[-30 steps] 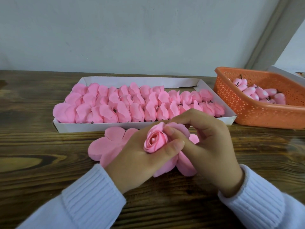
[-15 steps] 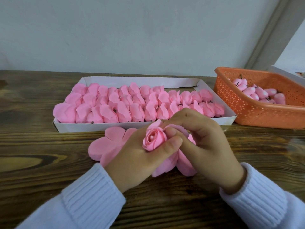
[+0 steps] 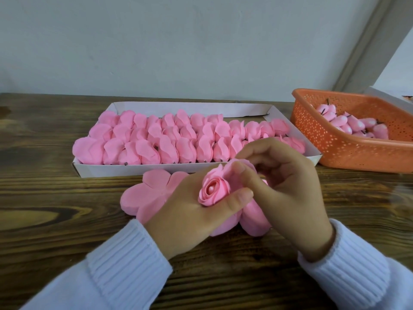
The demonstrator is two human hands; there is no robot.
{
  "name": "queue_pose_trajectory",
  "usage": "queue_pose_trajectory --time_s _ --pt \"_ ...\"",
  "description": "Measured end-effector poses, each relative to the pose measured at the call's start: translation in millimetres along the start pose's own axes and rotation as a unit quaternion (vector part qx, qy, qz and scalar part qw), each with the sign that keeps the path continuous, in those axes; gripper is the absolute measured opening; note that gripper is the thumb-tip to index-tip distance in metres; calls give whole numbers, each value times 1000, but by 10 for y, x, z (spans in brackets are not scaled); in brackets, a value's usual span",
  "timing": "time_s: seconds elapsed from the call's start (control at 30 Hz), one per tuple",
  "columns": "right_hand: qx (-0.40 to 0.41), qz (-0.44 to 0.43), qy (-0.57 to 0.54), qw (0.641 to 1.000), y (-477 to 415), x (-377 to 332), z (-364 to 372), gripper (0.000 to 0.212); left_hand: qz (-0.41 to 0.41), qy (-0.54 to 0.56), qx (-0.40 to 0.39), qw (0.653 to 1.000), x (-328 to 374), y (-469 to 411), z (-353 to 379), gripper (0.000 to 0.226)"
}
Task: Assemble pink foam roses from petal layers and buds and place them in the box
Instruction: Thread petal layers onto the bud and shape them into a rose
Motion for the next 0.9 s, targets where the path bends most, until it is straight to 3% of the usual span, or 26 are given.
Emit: queue_pose_trajectory --time_s 0.2,0.57,0.77,0.9 --pt "34 0 21 999 -7 15 -19 13 -18 -1 -1 1000 -25 0 2 10" --pt "-18 -49 3 999 -2 -12 7 13 -25 10 -4 1000 -11 -7 -5 17" --pt "5 -58 -4 998 -9 -2 -12 12 -35 21 67 997 15 0 -19 14" --pt "-1 3 -44 999 -1 44 -14 20 -40 73 89 993 5 -33 -69 12"
Point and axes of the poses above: each hand's wrist, its own y-axis away from the middle knuckle, its own z-axis out of the palm, x = y × z, the point moved 1 cm from there along -y, towards the middle knuckle, and after that the axes turned 9 degrees about -y, right-handed, at the moved point
